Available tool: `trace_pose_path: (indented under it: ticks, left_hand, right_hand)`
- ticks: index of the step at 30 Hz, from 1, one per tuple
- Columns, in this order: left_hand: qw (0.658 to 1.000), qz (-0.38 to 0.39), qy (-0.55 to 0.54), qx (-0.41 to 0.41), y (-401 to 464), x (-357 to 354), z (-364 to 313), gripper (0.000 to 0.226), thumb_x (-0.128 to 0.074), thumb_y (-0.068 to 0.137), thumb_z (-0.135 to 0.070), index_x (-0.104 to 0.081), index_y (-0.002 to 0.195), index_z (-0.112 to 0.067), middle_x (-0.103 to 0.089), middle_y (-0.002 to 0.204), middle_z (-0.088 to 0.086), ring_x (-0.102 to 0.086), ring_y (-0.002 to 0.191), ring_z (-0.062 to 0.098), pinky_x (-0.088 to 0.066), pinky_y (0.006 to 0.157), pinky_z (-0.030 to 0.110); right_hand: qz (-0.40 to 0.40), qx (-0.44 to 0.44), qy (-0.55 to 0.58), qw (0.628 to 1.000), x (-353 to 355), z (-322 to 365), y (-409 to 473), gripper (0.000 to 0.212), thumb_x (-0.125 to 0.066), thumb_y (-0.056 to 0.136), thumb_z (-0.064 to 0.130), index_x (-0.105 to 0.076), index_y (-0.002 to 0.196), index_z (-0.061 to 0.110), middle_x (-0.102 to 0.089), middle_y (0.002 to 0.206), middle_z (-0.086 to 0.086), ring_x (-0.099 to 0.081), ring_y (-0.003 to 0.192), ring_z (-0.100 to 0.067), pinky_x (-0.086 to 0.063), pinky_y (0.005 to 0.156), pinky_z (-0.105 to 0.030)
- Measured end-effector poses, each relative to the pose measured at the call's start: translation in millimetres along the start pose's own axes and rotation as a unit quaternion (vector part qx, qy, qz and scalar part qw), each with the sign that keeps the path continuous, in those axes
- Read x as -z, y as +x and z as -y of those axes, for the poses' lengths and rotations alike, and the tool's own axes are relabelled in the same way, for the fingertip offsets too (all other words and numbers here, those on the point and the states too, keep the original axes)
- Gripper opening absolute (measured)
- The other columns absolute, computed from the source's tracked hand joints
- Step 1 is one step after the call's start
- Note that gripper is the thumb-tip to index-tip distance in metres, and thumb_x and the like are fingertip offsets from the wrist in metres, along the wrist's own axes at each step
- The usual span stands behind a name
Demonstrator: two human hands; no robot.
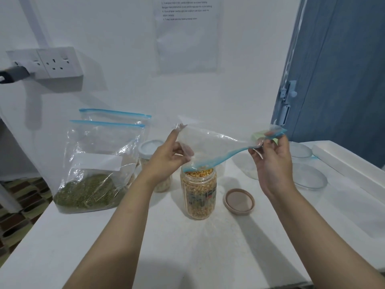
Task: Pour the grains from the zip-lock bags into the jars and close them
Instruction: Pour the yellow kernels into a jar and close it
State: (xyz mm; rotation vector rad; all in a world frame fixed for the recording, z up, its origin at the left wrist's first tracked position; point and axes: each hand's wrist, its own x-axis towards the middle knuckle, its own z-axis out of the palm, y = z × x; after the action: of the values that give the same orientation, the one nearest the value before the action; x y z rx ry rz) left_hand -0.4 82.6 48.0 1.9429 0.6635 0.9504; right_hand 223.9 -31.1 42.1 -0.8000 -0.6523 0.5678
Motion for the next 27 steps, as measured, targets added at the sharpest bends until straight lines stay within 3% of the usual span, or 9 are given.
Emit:
trace_pose_path:
  ticks: [2,5,9,15,19,22,25,27]
  left_hand:
    - [1.000,-0.021,-0.001,-0.015,1.6,-2.2,1.0,0.081,-0.070,0.084,0.003,-0.039,0.137,-0.050,-0.064,0.084,-0.001,-0.063,0.088,0.015,-0.052,0.091,0.029]
    - [0.999,-0.035,0.019,-0.022,3.1,-5.2,1.4,0.071,-0.072,0.085,-0.004,-0.043,0.137,-0.043,-0.061,0.086,0.005,-0.060,0.082,0.011,-0.053,0.088,0.031]
    - [0.998,-0.043,0.028,-0.029,2.6,-4.5,2.2,0.076,-0.061,0.087,0.007,-0.041,0.134,-0.049,-0.064,0.089,0.000,-0.062,0.084,0.017,-0.055,0.090,0.038]
    - [0.998,-0.046,-0.021,-0.040,2.7,-8.8,2.2,0.074,-0.072,0.082,0.004,-0.043,0.127,-0.047,-0.058,0.089,0.006,-0.060,0.083,0.013,-0.053,0.090,0.032]
    - [0.996,-0.074,0.051,-0.022,4.3,-13.4,3.5,0.057,-0.073,0.086,-0.015,-0.040,0.125,-0.041,-0.066,0.090,0.006,-0.063,0.082,0.018,-0.056,0.085,0.034]
    - [0.990,-0.083,0.113,-0.018,1.2,-12.7,2.4,0.037,-0.060,0.096,-0.027,-0.042,0.129,-0.027,-0.069,0.077,-0.003,-0.065,0.080,0.007,-0.050,0.079,0.019]
    - [0.993,-0.076,0.095,-0.009,-2.7,-13.4,3.6,0.031,-0.059,0.098,-0.022,-0.049,0.127,-0.022,-0.067,0.069,-0.013,-0.063,0.075,-0.001,-0.046,0.077,0.017]
    - [0.995,-0.069,0.067,-0.002,-4.4,-13.7,6.9,0.033,-0.060,0.096,-0.015,-0.050,0.126,-0.024,-0.064,0.071,-0.010,-0.061,0.075,0.002,-0.047,0.081,0.023]
  right_hand:
    - [0.002,0.002,-0.002,1.000,-0.2,-1.7,-0.3,0.023,-0.038,0.106,0.006,-0.052,0.101,0.023,-0.058,0.081,0.006,-0.051,0.087,-0.017,-0.053,0.084,-0.027]
    - [0.004,0.002,0.003,1.000,-0.4,-4.2,-1.9,0.023,-0.038,0.106,0.006,-0.051,0.098,0.022,-0.056,0.079,0.006,-0.051,0.081,-0.013,-0.052,0.083,-0.027]
    - [0.000,-0.005,0.000,1.000,0.5,-3.7,-2.5,0.023,-0.037,0.106,0.007,-0.052,0.099,0.024,-0.056,0.080,0.004,-0.051,0.084,-0.014,-0.053,0.085,-0.027]
    - [0.018,0.007,0.000,1.000,0.8,-0.3,-0.5,0.024,-0.036,0.106,0.005,-0.052,0.101,0.023,-0.053,0.080,0.003,-0.049,0.083,-0.014,-0.052,0.086,-0.029]
    - [0.024,0.016,0.006,1.000,-0.2,4.4,-0.6,0.027,-0.035,0.106,0.005,-0.053,0.102,0.024,-0.053,0.082,0.003,-0.049,0.083,-0.013,-0.052,0.088,-0.029]
    - [0.029,0.023,0.005,0.999,-0.3,7.0,0.2,0.026,-0.035,0.106,0.005,-0.053,0.103,0.024,-0.053,0.082,0.003,-0.049,0.085,-0.015,-0.052,0.087,-0.028]
    - [0.033,0.026,0.000,0.999,-0.9,7.6,-0.3,0.025,-0.036,0.106,0.005,-0.052,0.102,0.023,-0.053,0.082,0.003,-0.049,0.085,-0.014,-0.051,0.085,-0.027]
    - [0.033,0.027,0.000,0.999,-1.8,7.3,-1.0,0.025,-0.035,0.106,0.005,-0.052,0.103,0.023,-0.054,0.082,0.003,-0.049,0.086,-0.015,-0.051,0.085,-0.027]
